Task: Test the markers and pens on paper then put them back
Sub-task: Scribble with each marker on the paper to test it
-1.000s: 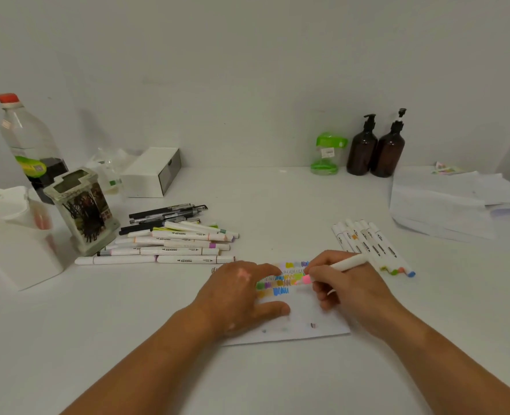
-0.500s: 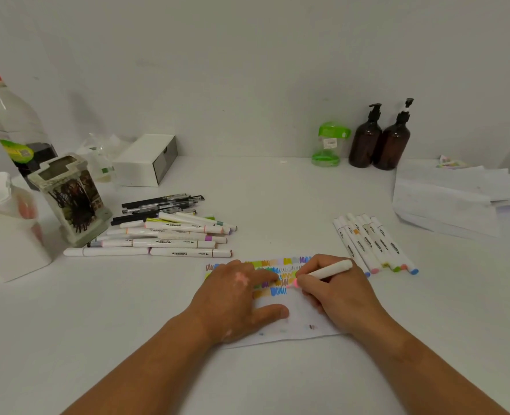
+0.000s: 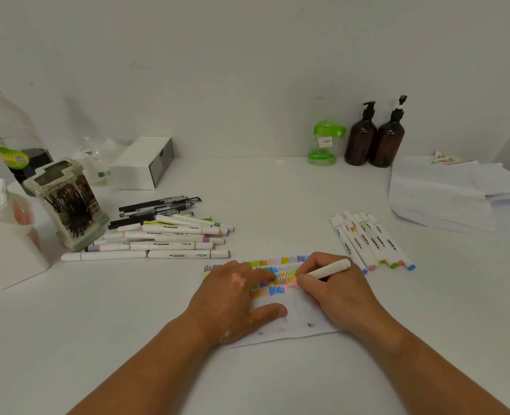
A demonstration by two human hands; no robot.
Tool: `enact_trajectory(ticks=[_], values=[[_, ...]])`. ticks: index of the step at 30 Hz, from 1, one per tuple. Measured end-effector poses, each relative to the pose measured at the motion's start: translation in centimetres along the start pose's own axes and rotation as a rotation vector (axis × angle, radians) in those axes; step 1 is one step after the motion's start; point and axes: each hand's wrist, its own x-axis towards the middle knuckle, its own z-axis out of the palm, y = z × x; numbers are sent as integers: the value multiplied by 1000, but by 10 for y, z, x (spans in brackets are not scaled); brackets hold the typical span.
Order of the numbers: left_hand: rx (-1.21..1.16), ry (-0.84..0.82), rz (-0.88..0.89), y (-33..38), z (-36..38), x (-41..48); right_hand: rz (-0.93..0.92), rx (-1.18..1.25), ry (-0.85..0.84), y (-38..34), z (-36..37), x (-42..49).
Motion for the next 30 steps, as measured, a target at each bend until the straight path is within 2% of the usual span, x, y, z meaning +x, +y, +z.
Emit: enact_trajectory(ticks=[21,23,26,28,30], values=[[5,-10,4,0,0,-1,-8,-23,44,-1,1,-1],[-13,-7,2,0,-2,-2,5,53,86,1,-1,-1],[-142,59,-17,2,-4,-3,96,409,142,3,-7,-1],[-354,137,-56,2,-6,-3,149,613,148,3,-12,0],[-615,178,-120,2,-11,-2,147,686,117,1,-15,0]])
